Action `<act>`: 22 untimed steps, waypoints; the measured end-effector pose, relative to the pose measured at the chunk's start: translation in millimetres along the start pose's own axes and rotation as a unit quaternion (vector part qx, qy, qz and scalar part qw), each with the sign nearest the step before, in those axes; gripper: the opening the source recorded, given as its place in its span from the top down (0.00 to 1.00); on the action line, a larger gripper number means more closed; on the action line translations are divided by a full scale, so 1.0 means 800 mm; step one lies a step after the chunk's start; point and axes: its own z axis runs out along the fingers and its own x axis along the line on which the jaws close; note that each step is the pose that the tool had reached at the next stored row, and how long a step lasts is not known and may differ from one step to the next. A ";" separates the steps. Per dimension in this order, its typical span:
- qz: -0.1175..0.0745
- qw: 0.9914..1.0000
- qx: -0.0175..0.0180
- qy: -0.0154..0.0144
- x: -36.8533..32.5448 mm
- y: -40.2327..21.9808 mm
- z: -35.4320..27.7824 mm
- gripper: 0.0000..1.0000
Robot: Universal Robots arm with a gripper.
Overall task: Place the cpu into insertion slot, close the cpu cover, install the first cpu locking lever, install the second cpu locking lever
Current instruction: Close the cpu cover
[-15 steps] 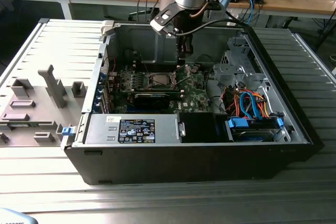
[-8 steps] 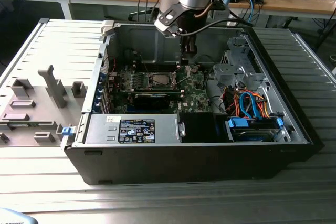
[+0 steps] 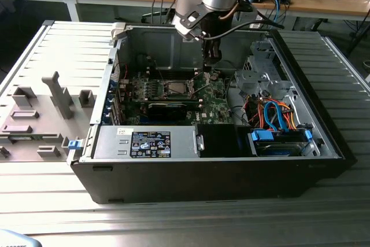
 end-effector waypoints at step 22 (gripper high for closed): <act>0.000 1.000 0.003 0.000 -0.0005 0.0308 0.0265 0.89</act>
